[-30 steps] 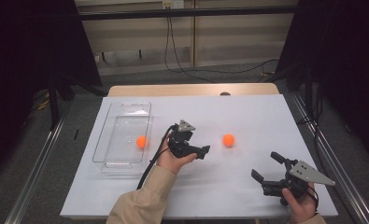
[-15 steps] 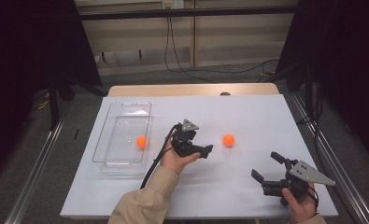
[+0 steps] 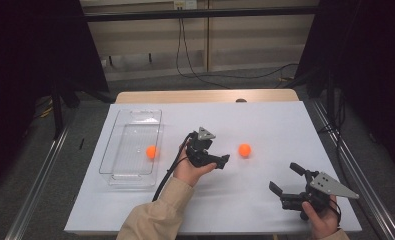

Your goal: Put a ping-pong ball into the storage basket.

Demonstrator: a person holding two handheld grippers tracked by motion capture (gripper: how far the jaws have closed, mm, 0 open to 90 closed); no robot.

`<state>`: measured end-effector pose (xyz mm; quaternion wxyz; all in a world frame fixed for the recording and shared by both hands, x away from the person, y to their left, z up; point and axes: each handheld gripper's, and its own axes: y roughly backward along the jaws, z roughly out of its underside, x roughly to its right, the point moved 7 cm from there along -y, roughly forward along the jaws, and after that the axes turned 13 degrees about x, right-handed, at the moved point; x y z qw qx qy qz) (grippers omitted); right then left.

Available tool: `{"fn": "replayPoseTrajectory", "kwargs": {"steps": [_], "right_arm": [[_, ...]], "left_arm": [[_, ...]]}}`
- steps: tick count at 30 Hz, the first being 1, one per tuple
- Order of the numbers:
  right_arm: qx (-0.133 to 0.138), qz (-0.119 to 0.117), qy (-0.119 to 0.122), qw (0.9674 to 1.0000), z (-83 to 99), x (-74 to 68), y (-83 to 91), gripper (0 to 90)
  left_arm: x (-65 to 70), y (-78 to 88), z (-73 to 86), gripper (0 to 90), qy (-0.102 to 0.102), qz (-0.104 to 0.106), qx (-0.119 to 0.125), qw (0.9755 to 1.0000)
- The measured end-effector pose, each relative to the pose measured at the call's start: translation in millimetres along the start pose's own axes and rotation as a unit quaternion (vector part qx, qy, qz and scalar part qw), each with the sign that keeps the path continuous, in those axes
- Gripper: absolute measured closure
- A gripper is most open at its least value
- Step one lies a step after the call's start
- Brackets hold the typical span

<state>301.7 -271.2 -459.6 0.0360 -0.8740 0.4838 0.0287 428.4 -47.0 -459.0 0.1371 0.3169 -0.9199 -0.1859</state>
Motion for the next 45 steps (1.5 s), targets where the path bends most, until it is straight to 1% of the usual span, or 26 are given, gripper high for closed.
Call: {"fn": "replayPoseTrajectory", "kwargs": {"steps": [7,16,20,21,30,31,35,37,40,42,44,45], "right_arm": [[0.000,0.000,0.000,1.0000,0.1,0.0,0.0,1.2],[-0.001,0.000,-0.001,1.0000,0.4,-0.2,-0.2,1.2],[0.000,0.001,-0.002,1.0000,0.3,0.0,-0.2,1.2],[-0.001,0.001,-0.002,1.0000,0.4,0.0,-0.2,1.2],[-0.001,0.002,-0.003,1.0000,0.4,0.2,-0.1,1.2],[-0.001,0.002,-0.002,1.0000,0.4,0.2,-0.1,1.2],[0.000,0.001,-0.003,1.0000,0.4,-0.1,-0.1,1.2],[-0.001,0.001,-0.003,1.0000,0.5,-0.2,-0.2,1.2],[-0.001,0.001,-0.003,1.0000,0.5,-0.1,-0.1,1.2],[-0.001,0.001,-0.003,1.0000,0.5,-0.1,0.0,1.2],[-0.001,0.001,-0.003,1.0000,0.6,-0.1,0.0,1.2],[-0.001,0.001,-0.003,1.0000,0.5,-0.1,-0.1,1.2]], "left_arm": [[1.8,-2.6,-0.5,8.6,0.003,0.005,-0.002,1.0000],[2.1,-6.7,-0.3,8.4,0.001,0.007,-0.004,1.0000],[3.8,-8.6,-1.5,8.4,0.005,0.009,0.001,0.9999],[4.0,-9.2,-1.7,8.4,0.003,0.009,0.002,0.9999],[6.5,-15.4,-0.8,8.4,0.005,0.014,-0.002,0.9999],[6.9,-16.1,-0.9,8.4,0.008,0.014,-0.001,0.9999],[7.0,-18.5,-1.3,8.3,0.010,0.013,0.001,0.9999],[7.1,-19.6,-1.9,8.3,0.007,0.013,0.003,0.9999],[8.5,-21.1,-3.2,8.3,0.010,0.014,0.007,0.9998],[8.8,-22.3,-3.7,8.3,0.011,0.014,0.008,0.9998],[8.6,-23.3,-3.6,8.3,0.006,0.015,0.006,0.9999],[9.4,-23.9,-3.6,8.3,0.010,0.015,0.006,0.9998]]}}
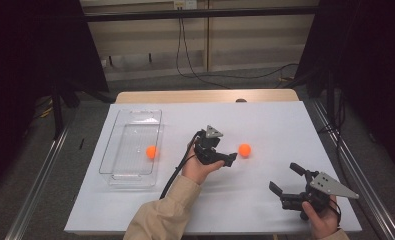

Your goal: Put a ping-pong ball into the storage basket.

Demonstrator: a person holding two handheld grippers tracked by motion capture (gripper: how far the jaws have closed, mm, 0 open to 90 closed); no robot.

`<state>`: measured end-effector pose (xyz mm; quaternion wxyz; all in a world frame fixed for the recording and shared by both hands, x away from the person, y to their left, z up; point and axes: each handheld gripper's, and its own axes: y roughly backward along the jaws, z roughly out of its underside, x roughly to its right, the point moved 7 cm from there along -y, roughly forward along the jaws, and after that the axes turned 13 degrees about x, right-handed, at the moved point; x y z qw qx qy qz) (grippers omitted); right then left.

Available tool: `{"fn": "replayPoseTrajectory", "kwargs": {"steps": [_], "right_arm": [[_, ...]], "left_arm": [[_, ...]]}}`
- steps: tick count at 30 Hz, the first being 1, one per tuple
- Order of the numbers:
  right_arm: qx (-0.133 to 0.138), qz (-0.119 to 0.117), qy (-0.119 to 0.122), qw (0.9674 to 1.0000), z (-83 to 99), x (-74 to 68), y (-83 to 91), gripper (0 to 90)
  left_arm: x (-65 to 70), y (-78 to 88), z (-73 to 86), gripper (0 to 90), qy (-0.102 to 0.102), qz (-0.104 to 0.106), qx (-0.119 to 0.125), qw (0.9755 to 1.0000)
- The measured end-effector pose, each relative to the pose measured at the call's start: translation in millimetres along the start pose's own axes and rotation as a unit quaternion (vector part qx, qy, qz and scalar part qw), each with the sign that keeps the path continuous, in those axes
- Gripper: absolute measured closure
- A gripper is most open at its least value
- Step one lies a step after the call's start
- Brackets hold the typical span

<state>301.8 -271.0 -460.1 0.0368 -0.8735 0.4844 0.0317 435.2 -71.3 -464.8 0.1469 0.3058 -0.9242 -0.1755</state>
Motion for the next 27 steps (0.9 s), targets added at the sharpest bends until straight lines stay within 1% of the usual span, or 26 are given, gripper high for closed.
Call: {"fn": "replayPoseTrajectory", "kwargs": {"steps": [2,10,17,19,20,27], "right_arm": [[0.000,0.000,0.000,1.0000,-0.1,-0.2,0.0,1.2],[0.000,0.000,-0.001,1.0000,0.0,-0.3,0.1,1.2],[0.000,-0.001,-0.001,1.0000,0.0,-0.4,0.2,1.2],[-0.001,0.000,-0.001,1.0000,0.1,-0.3,0.2,1.2],[-0.001,0.000,-0.001,1.0000,0.1,-0.3,0.1,1.2],[-0.001,0.000,-0.002,1.0000,0.2,-0.3,0.2,1.2]], "left_arm": [[-0.2,-0.9,-0.4,8.3,-0.003,-0.001,0.000,1.0000],[1.6,-6.0,-2.5,8.0,-0.002,0.000,0.000,1.0000],[1.9,-10.6,-2.1,8.0,-0.003,-0.002,-0.002,1.0000],[1.1,-11.6,-1.7,8.0,-0.007,-0.002,-0.004,1.0000],[1.6,-12.5,-1.7,8.0,-0.003,-0.002,-0.003,1.0000],[1.5,-15.3,-1.5,8.0,-0.005,-0.003,-0.004,1.0000]]}}
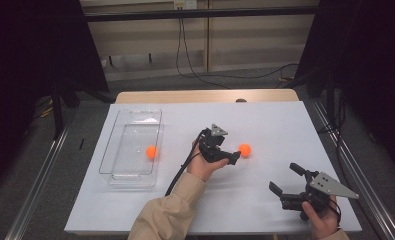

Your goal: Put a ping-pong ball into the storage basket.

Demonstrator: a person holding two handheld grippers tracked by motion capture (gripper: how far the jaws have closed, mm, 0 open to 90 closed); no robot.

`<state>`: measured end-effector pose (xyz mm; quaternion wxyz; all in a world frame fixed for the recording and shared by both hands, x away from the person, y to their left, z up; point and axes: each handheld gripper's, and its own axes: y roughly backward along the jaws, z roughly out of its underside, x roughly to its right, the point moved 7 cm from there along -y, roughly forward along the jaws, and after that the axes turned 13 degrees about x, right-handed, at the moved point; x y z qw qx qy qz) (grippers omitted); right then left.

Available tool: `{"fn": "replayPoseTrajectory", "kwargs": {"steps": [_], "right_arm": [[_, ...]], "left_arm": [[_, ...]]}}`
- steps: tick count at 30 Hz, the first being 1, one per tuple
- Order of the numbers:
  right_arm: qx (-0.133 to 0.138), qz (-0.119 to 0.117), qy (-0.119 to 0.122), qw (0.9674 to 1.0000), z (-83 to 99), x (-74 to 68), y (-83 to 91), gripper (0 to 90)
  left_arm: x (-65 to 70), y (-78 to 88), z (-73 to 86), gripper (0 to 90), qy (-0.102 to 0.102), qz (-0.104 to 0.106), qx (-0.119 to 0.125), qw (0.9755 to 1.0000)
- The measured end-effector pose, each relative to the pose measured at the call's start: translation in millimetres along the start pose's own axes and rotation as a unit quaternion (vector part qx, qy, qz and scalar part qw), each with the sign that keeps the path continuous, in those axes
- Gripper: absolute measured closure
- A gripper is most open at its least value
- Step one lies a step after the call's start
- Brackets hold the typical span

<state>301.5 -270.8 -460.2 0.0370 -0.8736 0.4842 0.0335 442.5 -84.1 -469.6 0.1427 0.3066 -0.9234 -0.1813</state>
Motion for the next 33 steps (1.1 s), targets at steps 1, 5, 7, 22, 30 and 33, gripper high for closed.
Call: {"fn": "replayPoseTrajectory", "kwargs": {"steps": [1,5,7,22,30,33], "right_arm": [[0.000,0.000,0.000,1.0000,0.0,0.1,0.0,1.2],[0.000,0.000,0.000,1.0000,0.3,-0.1,-0.1,1.2],[0.000,0.000,0.001,1.0000,0.2,-0.2,-0.1,1.2],[0.001,0.001,0.000,1.0000,-0.1,0.3,0.1,1.2],[0.001,0.000,0.000,1.0000,-0.1,0.4,0.1,1.2],[0.000,0.000,0.000,1.0000,0.1,0.4,0.2,1.2]], "left_arm": [[0.0,-0.3,0.0,8.0,0.000,0.000,-0.001,1.0000],[-0.5,-2.6,0.7,7.9,-0.001,-0.001,-0.004,1.0000],[-0.5,-3.6,0.9,7.8,0.000,-0.001,-0.005,1.0000],[1.0,-11.6,1.4,7.7,-0.005,-0.001,-0.007,1.0000],[-0.5,-15.3,2.6,7.5,-0.013,-0.007,-0.008,0.9999],[-1.4,-16.8,3.1,7.4,-0.015,-0.009,-0.008,0.9998]]}}
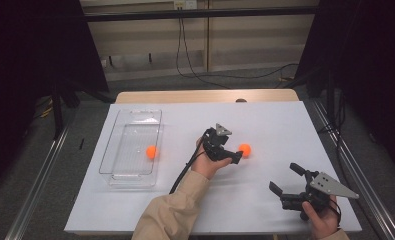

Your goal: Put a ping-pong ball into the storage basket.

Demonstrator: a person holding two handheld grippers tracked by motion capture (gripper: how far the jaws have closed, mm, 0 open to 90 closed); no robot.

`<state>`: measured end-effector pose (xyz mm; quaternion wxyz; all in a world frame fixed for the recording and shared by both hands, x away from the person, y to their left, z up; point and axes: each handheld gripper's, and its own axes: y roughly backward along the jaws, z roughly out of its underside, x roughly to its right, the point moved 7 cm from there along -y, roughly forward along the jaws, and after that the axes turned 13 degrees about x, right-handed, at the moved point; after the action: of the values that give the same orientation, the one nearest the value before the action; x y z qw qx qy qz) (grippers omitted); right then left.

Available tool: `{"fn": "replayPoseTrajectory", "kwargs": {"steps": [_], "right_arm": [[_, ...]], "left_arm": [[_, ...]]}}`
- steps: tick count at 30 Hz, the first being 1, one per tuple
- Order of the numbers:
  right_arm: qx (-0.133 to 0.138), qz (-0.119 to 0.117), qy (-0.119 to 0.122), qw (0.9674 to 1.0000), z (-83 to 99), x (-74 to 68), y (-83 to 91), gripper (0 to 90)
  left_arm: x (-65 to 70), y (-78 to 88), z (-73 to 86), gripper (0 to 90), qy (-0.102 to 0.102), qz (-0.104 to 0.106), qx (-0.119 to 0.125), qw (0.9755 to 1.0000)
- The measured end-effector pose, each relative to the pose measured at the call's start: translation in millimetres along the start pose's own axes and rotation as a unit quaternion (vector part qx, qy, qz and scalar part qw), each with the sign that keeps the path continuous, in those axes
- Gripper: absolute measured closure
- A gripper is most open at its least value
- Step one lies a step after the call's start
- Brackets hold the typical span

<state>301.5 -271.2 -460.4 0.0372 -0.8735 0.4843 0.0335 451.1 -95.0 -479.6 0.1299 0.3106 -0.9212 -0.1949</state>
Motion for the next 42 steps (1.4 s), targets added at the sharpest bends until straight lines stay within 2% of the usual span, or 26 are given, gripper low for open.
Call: {"fn": "replayPoseTrajectory", "kwargs": {"steps": [11,14,28,42], "right_arm": [[0.000,0.000,0.002,1.0000,-0.1,0.6,0.1,1.2],[0.001,-0.001,0.002,1.0000,-0.1,0.6,0.2,1.2],[0.001,-0.001,0.002,1.0000,-0.3,0.5,0.1,1.2],[0.001,-0.001,0.002,1.0000,-0.3,0.5,0.2,1.2]], "left_arm": [[6.8,-7.3,-2.9,7.3,-0.006,0.008,0.003,0.9999],[8.8,-8.7,-3.5,7.4,-0.003,0.011,0.003,0.9999],[8.9,-14.4,-2.2,7.5,-0.002,0.007,0.004,1.0000],[14.9,-24.1,-2.9,9.1,-0.005,0.018,0.006,0.9998]]}}
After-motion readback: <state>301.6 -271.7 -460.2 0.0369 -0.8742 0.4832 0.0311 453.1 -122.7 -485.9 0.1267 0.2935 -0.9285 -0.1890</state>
